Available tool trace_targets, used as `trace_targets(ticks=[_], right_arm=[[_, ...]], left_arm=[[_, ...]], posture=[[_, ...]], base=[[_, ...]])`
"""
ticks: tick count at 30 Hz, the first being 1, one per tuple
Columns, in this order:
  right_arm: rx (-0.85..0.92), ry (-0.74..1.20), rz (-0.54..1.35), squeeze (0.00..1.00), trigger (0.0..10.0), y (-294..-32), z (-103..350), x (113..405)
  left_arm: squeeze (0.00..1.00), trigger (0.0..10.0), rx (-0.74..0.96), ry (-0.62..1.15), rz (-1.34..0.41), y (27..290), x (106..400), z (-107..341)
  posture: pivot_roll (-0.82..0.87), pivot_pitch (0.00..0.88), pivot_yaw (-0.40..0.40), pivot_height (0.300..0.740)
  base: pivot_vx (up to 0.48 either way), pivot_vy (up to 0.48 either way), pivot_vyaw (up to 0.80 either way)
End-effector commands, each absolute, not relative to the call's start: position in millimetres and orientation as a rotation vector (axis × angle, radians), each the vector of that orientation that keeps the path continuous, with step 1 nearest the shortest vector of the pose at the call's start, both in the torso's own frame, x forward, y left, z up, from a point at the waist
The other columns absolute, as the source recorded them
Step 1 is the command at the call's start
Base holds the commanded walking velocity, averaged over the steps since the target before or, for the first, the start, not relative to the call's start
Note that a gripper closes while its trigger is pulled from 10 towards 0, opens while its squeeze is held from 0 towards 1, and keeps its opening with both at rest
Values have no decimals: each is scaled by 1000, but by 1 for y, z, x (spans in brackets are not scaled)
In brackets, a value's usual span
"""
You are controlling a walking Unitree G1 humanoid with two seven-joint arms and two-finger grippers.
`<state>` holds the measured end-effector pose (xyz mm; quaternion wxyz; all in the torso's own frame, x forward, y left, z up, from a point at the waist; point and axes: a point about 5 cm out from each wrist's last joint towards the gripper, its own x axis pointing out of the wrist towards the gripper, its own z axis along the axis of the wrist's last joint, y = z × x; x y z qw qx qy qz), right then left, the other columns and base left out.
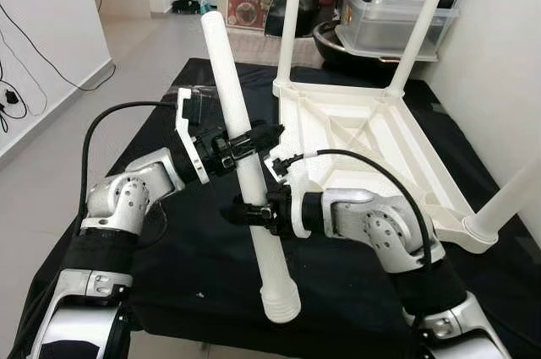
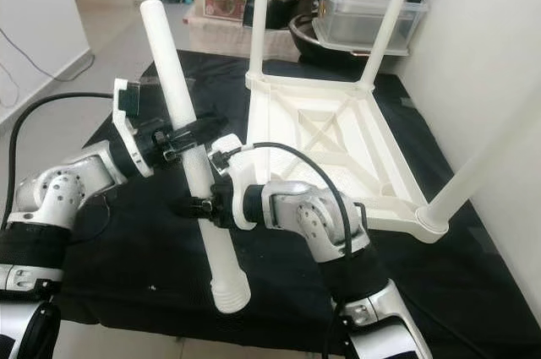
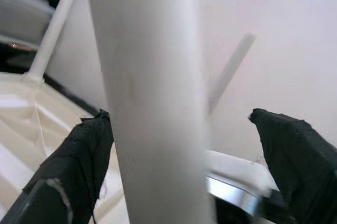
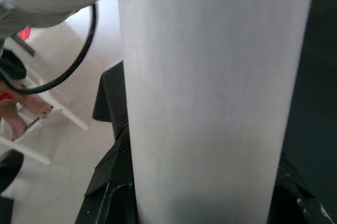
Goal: Building children table
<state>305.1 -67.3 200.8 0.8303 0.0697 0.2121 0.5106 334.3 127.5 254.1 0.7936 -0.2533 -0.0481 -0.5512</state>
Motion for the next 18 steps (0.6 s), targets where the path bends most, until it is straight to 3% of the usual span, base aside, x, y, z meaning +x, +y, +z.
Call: trace_targets(ticks=[1,9,10,11,12,14,18], right_arm=[[166,412,1039,0,0,-81,205,311],[196,362,911,0,0,-111,213,326],[205,336,863,0,0,-121,219,332],[205,336,863,0,0,-121,219,332],[219,291,788,0,0,-133,228,342],[246,199,652,0,0,-155,250,360],[258,153,603,0,0,-162,261,366]], left_arm=[[1000,10000,-571,-138,-1170,140,329,261],[1000,10000,-663,-317,-1084,169,316,289],[627,10000,-688,-360,-1064,175,311,294],[627,10000,-688,-360,-1064,175,311,294],[0,10000,-689,-382,-1034,180,304,292],[0,10000,-645,-362,-985,186,289,275],[0,10000,-591,-299,-956,187,281,262]], posture=[[17,0,-59,740],[25,0,-63,740],[25,0,-63,740],[25,0,-63,740],[25,0,-60,740],[26,0,-61,740],[44,0,-66,740]], base=[[0,0,0],[0,0,0],[0,0,0],[0,0,0],[0,0,0],[0,0,0],[0,0,0]])
